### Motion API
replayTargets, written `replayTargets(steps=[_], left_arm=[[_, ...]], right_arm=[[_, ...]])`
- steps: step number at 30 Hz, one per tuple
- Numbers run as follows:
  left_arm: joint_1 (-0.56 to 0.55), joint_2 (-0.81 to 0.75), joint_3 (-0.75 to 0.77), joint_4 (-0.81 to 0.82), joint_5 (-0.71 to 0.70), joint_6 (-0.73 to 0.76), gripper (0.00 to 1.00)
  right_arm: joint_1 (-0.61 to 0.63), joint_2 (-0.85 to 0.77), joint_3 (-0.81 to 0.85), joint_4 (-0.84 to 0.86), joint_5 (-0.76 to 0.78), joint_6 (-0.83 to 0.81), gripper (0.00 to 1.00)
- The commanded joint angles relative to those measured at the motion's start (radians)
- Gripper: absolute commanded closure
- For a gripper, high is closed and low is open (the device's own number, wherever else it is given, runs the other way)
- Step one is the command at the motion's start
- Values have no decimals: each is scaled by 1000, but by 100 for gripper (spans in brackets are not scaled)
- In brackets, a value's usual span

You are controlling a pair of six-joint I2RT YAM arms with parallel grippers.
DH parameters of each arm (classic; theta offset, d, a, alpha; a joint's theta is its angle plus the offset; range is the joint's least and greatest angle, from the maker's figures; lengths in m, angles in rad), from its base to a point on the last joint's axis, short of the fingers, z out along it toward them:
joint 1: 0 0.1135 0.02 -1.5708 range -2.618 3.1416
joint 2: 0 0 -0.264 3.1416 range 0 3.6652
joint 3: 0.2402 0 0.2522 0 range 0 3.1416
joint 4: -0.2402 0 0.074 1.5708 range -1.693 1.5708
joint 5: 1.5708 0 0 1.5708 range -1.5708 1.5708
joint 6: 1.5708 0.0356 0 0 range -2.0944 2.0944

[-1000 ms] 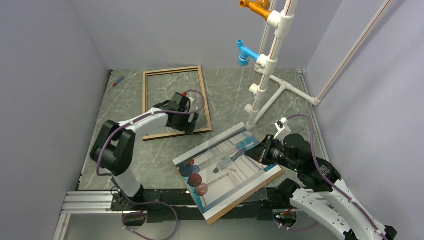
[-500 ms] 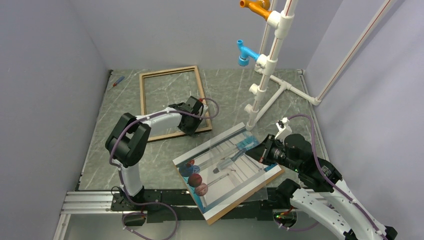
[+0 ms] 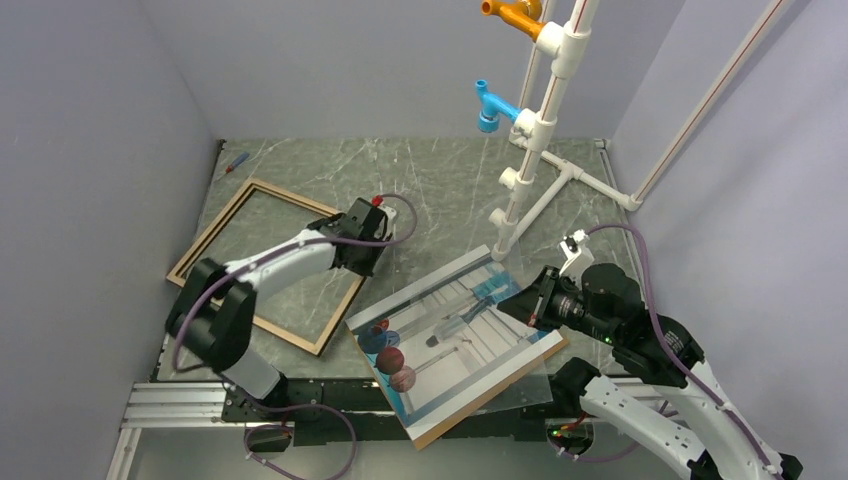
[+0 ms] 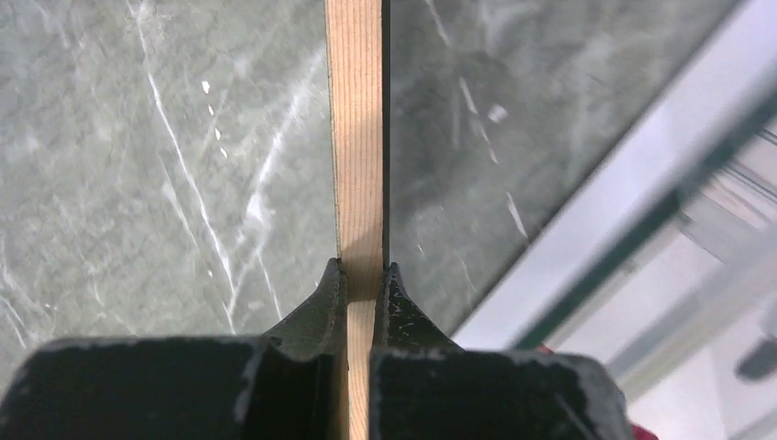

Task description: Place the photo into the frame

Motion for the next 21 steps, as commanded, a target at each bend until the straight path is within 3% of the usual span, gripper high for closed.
replayTargets(steps=[1, 11, 21], left_arm=[[-56, -175, -77, 41, 41, 5, 100], [-315, -294, -216, 76, -55, -39, 100], [-631, -273, -245, 143, -167, -45, 100]], right_arm=[[-4, -10, 94, 53, 56, -21, 100], [-4, -19, 137, 41, 67, -18, 100], [-4, -25, 155, -6, 110, -27, 100]])
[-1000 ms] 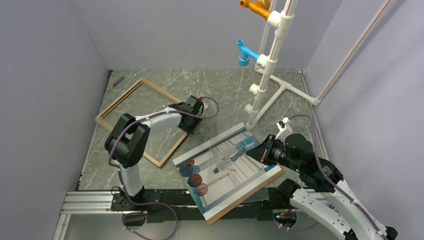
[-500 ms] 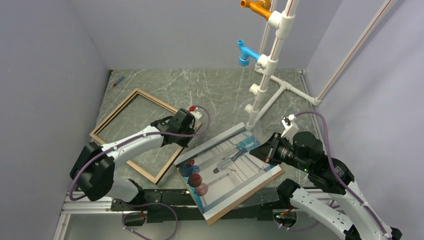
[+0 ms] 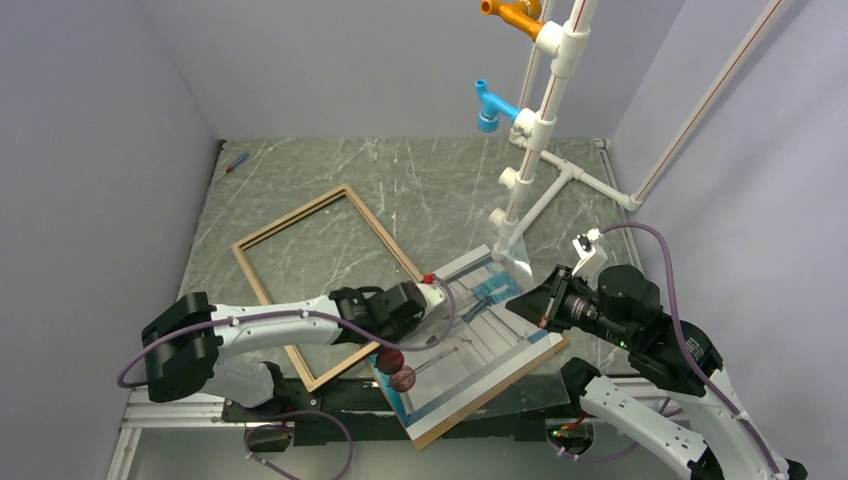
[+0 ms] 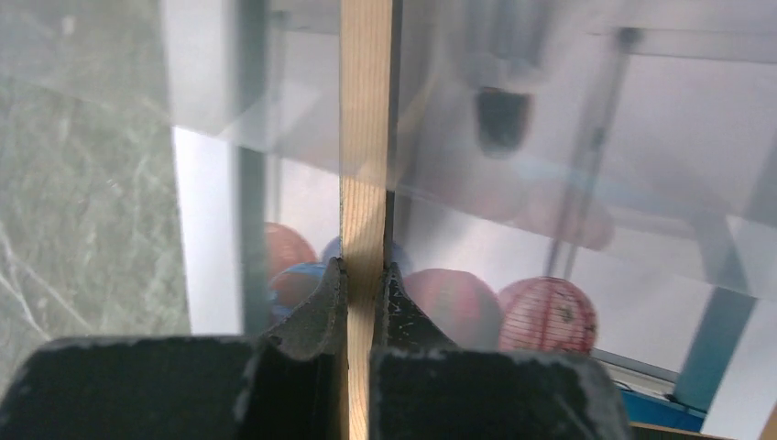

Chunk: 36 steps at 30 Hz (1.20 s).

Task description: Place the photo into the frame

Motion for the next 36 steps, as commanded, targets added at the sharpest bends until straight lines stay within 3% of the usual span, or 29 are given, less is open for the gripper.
replayTargets(steps=[1, 2, 3, 4, 5, 6, 9, 16, 23, 29, 32, 36], left_arm=[[-113, 3, 5, 90, -91, -6, 100], [-125, 20, 8, 86, -102, -18, 100], [-131, 33, 10, 81, -115, -35, 94], [-134, 42, 12, 75, -124, -63, 73], [-135, 48, 9, 70, -131, -84, 43], [-136, 49, 3, 67, -141, -109, 22], [-136, 11, -34, 94, -143, -170, 5], [-76, -159, -132, 158, -91, -327, 1], [188, -370, -252, 150, 42, -460, 1], [438, -484, -242, -105, 9, -561, 1], [566, -482, -215, -275, -63, -629, 0], [718, -467, -228, -361, -72, -654, 1]], right_arm=[[-5, -21, 49, 56, 106, -11, 100], [-5, -22, 48, 54, 108, -12, 100], [-5, -20, 47, 52, 110, -13, 100], [-5, -20, 46, 49, 113, -14, 100], [-5, -21, 43, 48, 114, -15, 100], [-5, -22, 40, 47, 116, -15, 100], [-5, -25, 29, 45, 119, -15, 100], [-4, -33, -9, 60, 109, -10, 100], [-5, -33, -48, 90, 85, -3, 100], [-5, -33, -74, 104, 86, 0, 100], [-5, -32, -90, 117, 59, 2, 100], [-5, -31, -105, 132, 47, 5, 100]])
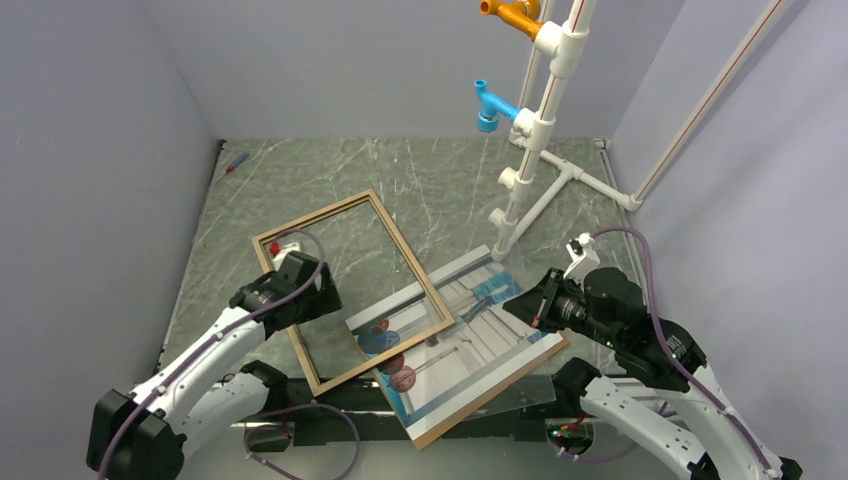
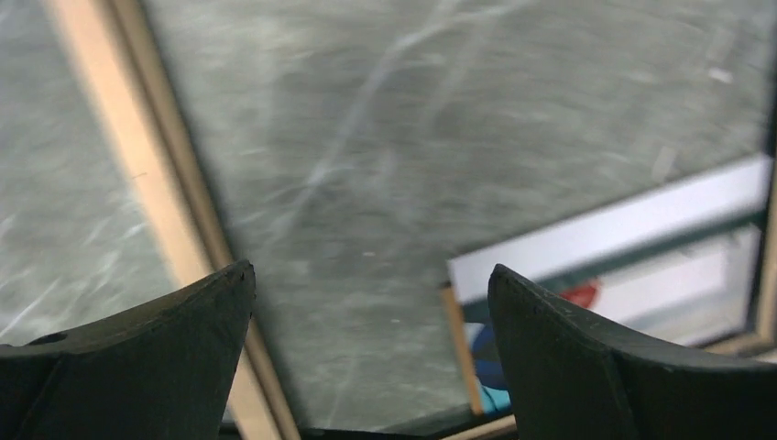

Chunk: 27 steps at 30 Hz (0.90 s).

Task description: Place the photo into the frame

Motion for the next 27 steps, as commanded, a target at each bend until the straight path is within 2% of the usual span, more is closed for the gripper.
replayTargets(steps=[1, 8, 13, 15, 18, 20, 22, 27], left_arm=[[144, 12, 8, -173, -33, -69, 1], [246, 67, -64, -90, 37, -60, 5], [263, 144, -62, -12, 89, 11, 20], [262, 192, -34, 18, 115, 67, 32], [262, 272, 15, 44, 133, 141, 45], [262, 344, 60, 46, 129, 188, 61], [263, 417, 101, 53, 127, 232, 73], [259, 528, 171, 89, 131, 322, 95]], right_arm=[[-4, -12, -8, 105, 0, 12, 100], [-4, -18, -6, 93, 6, 10, 100], [-4, -16, -5, 92, 10, 5, 100], [-4, -15, -4, 96, 10, 4, 100], [-2, -10, -2, 99, 9, 0, 100], [-4, -6, -5, 103, 6, -1, 100], [-4, -2, -5, 106, 5, -2, 100], [-4, 14, 11, 110, 8, -9, 100]])
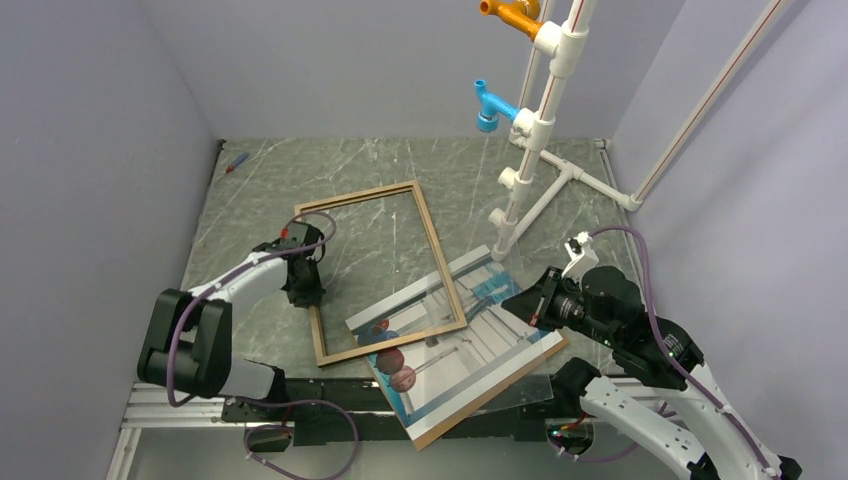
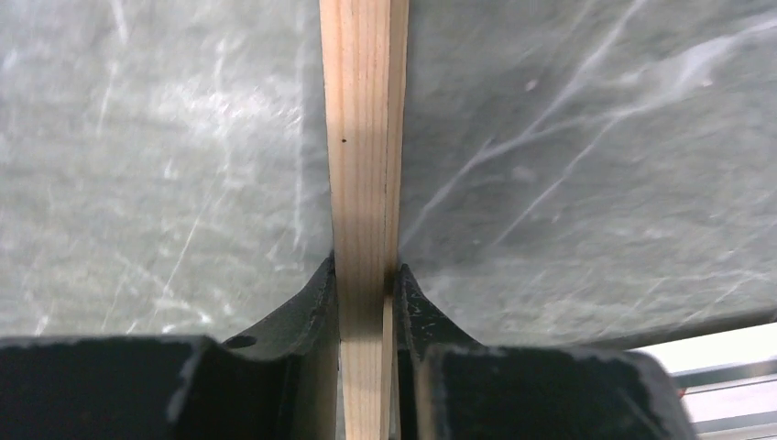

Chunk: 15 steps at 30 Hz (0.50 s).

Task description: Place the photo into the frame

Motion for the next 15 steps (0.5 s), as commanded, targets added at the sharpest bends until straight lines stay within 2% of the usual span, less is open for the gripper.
replayTargets(steps=[1, 3, 9, 15], left_arm=[[-14, 67, 55, 66, 24, 157, 96], [-27, 78, 64, 85, 23, 183, 100], [-82, 68, 67, 140, 58, 244, 100], [-136, 24, 55, 127, 62, 229, 100]], right_arm=[[-3, 17, 30, 88, 8, -9, 100], [-3, 29, 39, 92, 6, -14, 100], [-3, 74, 39, 155, -33, -11, 100], [-3, 110, 49, 248, -87, 14, 100]])
